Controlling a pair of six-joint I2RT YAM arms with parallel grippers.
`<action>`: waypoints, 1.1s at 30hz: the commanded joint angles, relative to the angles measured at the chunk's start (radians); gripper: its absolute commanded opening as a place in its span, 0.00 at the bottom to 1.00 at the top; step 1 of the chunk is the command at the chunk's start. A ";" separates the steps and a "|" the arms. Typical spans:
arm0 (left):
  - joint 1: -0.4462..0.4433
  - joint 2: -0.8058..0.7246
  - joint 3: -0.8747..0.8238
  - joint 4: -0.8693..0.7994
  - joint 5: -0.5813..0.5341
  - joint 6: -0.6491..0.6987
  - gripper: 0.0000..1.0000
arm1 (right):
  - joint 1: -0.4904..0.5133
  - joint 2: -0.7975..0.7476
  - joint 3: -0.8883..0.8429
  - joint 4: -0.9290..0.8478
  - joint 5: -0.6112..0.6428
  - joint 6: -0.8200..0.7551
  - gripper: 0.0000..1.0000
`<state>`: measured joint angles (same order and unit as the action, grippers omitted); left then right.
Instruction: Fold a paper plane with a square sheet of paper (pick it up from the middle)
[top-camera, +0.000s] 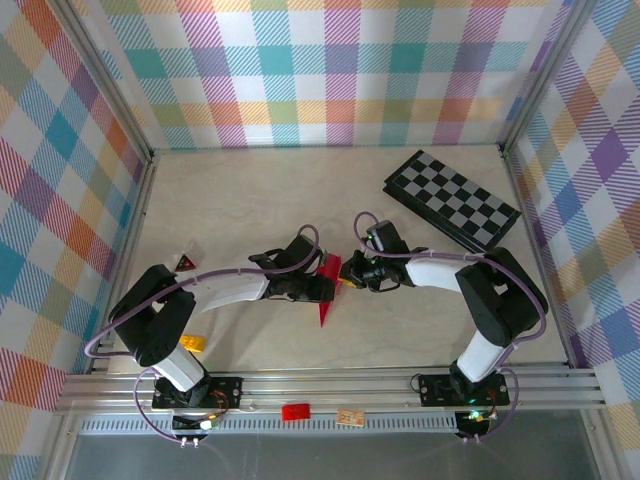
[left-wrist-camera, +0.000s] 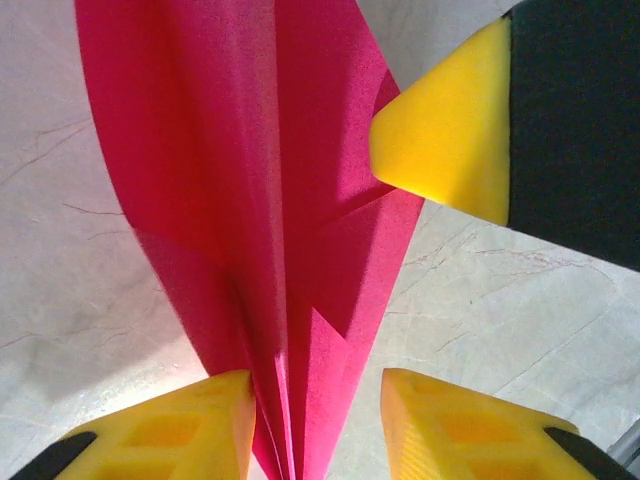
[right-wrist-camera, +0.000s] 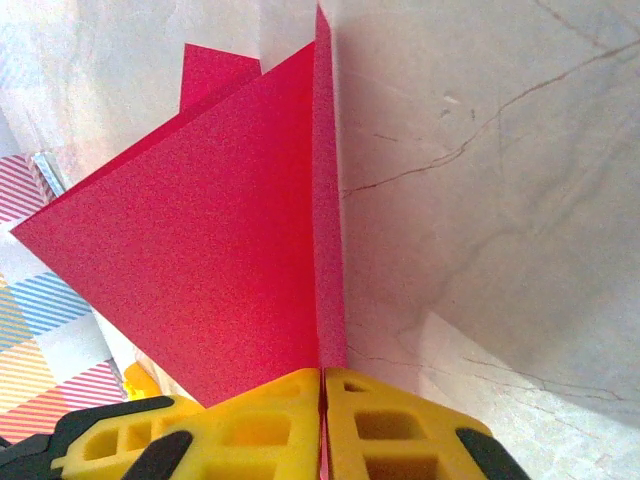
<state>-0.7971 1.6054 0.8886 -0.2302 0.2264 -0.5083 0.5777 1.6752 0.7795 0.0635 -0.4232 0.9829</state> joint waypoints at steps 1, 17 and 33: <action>-0.012 0.021 0.036 0.004 0.012 0.002 0.37 | 0.007 0.007 -0.014 0.012 -0.012 0.006 0.12; -0.026 0.082 0.089 -0.079 -0.063 0.026 0.33 | 0.007 0.001 -0.017 0.011 -0.012 0.007 0.12; -0.034 0.129 0.092 -0.067 -0.064 0.029 0.26 | 0.007 0.001 -0.022 0.012 -0.011 0.007 0.13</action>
<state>-0.8143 1.7199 0.9642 -0.2859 0.1703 -0.4957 0.5777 1.6752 0.7666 0.0666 -0.4232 0.9871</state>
